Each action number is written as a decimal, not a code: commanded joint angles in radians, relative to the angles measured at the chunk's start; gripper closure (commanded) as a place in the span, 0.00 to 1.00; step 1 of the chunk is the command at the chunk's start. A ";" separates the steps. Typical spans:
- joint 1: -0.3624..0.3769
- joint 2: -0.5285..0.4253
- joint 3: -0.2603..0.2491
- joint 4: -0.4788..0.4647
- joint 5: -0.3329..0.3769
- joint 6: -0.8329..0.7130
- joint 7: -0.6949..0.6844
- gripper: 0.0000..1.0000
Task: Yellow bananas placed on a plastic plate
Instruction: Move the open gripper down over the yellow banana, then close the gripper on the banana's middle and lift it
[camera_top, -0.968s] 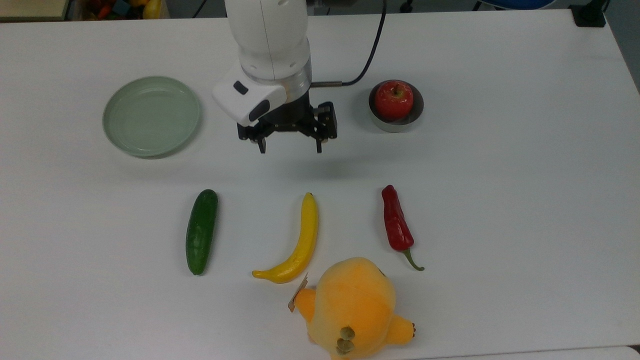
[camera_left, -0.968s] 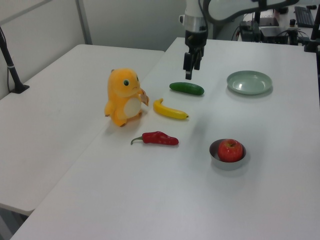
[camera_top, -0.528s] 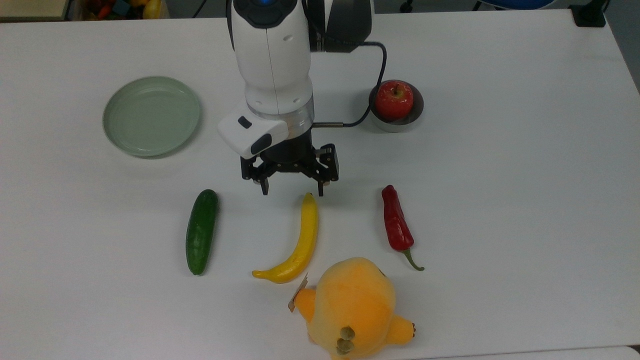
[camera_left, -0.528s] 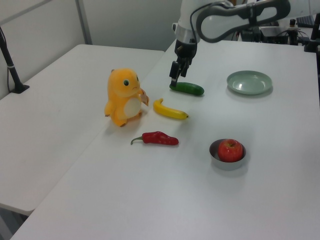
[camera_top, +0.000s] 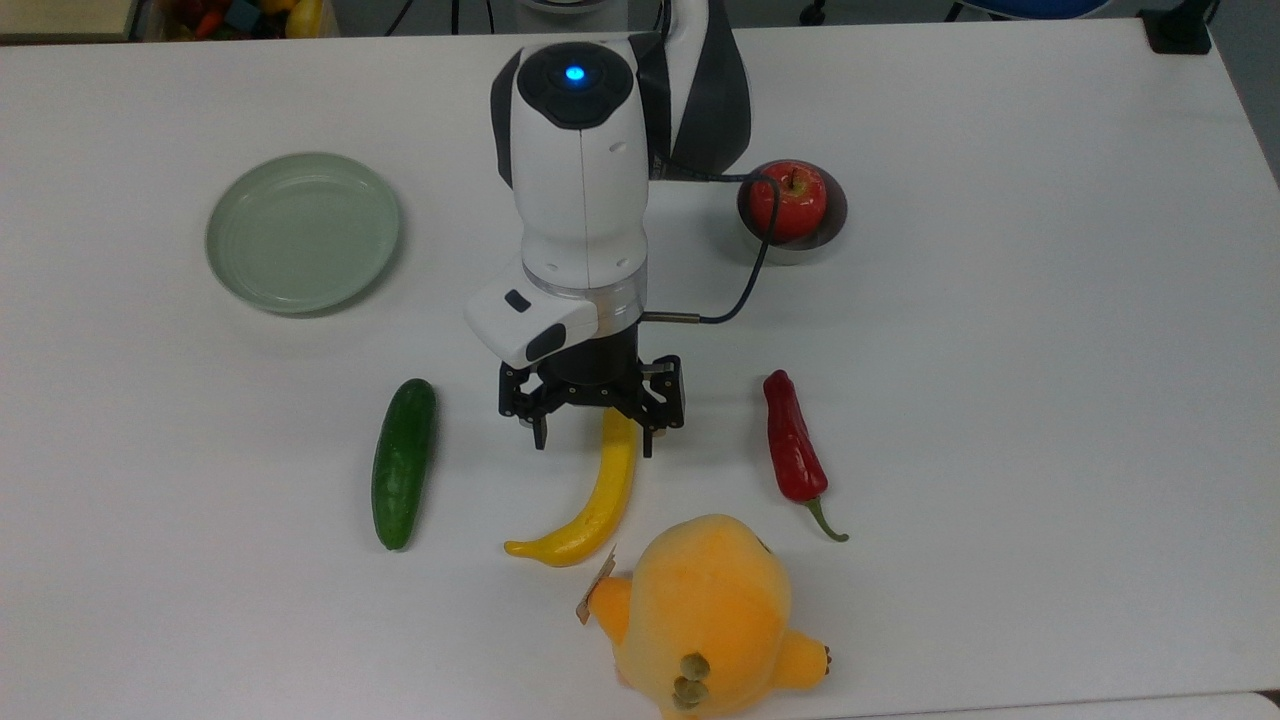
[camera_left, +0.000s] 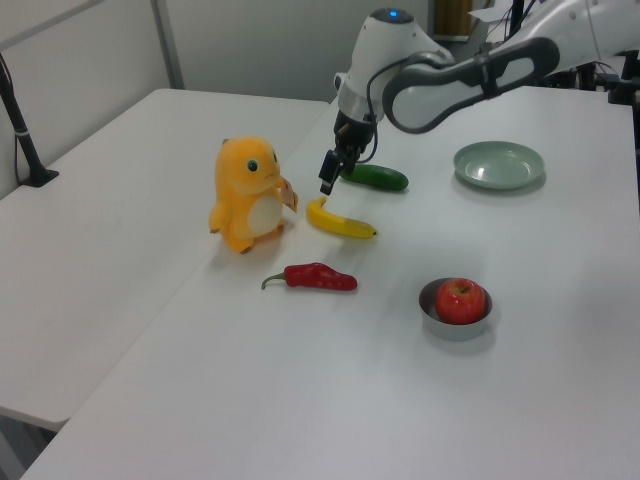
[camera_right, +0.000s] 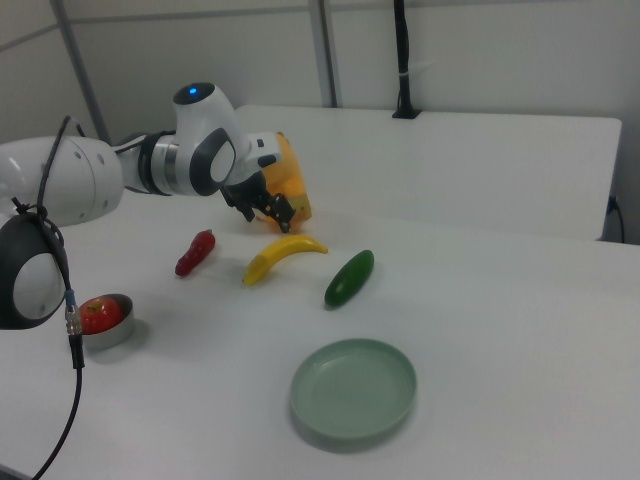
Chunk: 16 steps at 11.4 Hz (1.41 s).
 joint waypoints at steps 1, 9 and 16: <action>0.019 0.010 -0.007 -0.033 -0.023 0.066 0.060 0.00; 0.034 0.046 -0.007 -0.099 -0.093 0.168 0.100 0.06; 0.036 0.055 -0.003 -0.120 -0.130 0.189 0.100 1.00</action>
